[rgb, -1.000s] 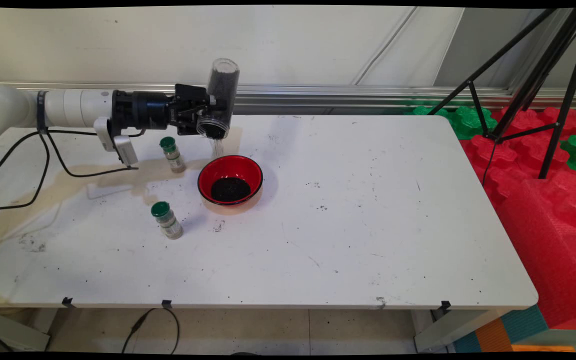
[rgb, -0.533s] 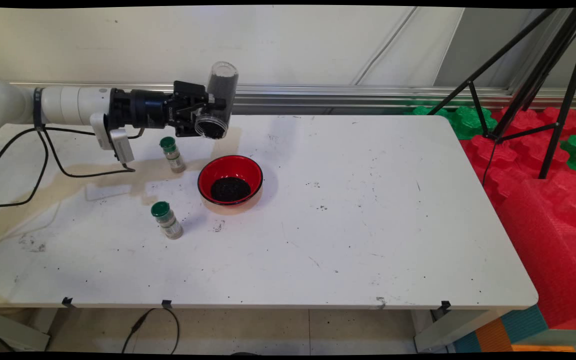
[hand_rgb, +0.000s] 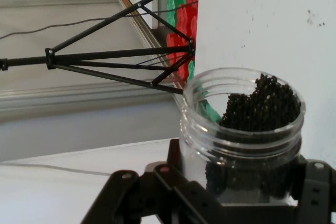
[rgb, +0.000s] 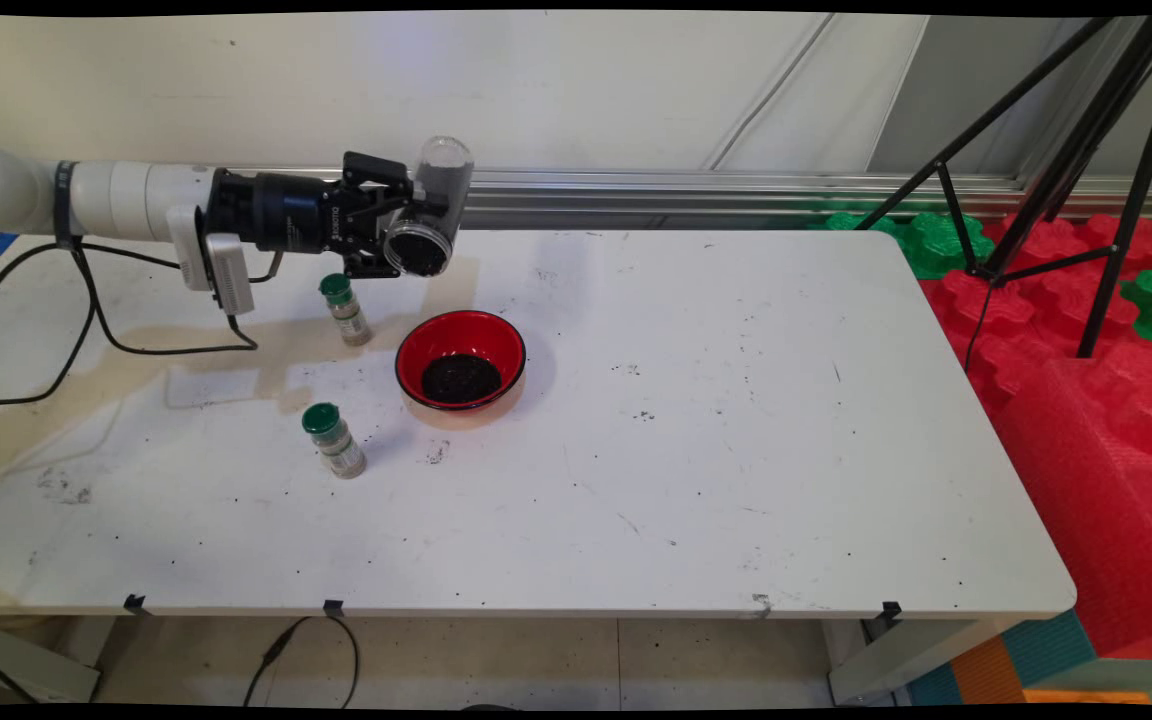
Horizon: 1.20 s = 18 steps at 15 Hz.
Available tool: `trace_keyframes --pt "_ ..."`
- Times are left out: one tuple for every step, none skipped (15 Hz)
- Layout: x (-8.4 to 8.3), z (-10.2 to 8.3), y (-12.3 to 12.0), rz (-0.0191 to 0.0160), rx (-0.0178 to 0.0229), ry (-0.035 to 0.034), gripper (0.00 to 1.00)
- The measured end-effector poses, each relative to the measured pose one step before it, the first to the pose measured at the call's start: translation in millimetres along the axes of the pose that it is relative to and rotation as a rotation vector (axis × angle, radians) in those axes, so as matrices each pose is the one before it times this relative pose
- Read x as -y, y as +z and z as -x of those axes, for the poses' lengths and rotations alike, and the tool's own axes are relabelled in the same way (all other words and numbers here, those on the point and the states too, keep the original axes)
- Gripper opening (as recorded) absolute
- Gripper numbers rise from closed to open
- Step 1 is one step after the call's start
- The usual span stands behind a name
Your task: Pour the black seasoning powder in the red bowl
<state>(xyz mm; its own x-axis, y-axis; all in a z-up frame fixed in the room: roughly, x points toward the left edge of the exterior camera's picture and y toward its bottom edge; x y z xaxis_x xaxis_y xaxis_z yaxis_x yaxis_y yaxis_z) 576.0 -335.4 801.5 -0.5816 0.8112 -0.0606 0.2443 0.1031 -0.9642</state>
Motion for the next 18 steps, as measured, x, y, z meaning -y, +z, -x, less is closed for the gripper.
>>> trace_keyframes --pt "2.54 -0.49 -1.37 0.00246 -0.00435 -0.03031 0.0" --pt "2.17 -0.4 -1.04 0.0016 -0.00364 -0.02595 0.0" --pt "2.68 -0.55 -1.3 0.00198 -0.00442 -0.03257 0.0" --pt "2.54 -0.39 -1.2 0.00136 -0.00338 -0.03294 0.0" --pt "3.19 -0.49 -1.48 0.00087 -0.0033 -0.0412 0.0" --pt "3.22 -0.53 -1.62 0.00094 -0.00286 -0.04284 0.0" --pt "3.15 -0.56 -1.49 0.00077 -0.00349 -0.04724 0.0" --pt "2.74 -0.73 -1.54 0.00017 -0.00292 -0.04184 0.0" --pt "3.16 -0.82 -1.64 0.00004 -0.00419 -0.05181 0.0" --pt "3.04 -0.85 -1.58 0.00051 -0.00487 -0.05496 0.0" --pt "2.47 -0.9 -1.47 0.00027 -0.00452 -0.04749 0.0" --pt "2.67 -0.94 -1.67 0.00025 -0.00523 -0.05598 0.0" --pt "2.56 -1.05 -1.71 0.00031 -0.00615 -0.05782 0.0" --pt "2.12 -0.99 -1.34 0.00021 -0.00591 -0.04884 0.0" --pt "2.39 -1.26 -1.66 -0.00016 -0.00731 -0.05711 0.0" --pt "2.29 -1.46 -1.92 -0.00069 -0.00755 -0.05653 0.0" --pt "2.07 -1.19 -1.09 -0.00004 -0.00703 -0.04672 0.0" --pt "2.33 -1.48 -1.71 -0.00124 -0.00795 -0.05391 0.0"
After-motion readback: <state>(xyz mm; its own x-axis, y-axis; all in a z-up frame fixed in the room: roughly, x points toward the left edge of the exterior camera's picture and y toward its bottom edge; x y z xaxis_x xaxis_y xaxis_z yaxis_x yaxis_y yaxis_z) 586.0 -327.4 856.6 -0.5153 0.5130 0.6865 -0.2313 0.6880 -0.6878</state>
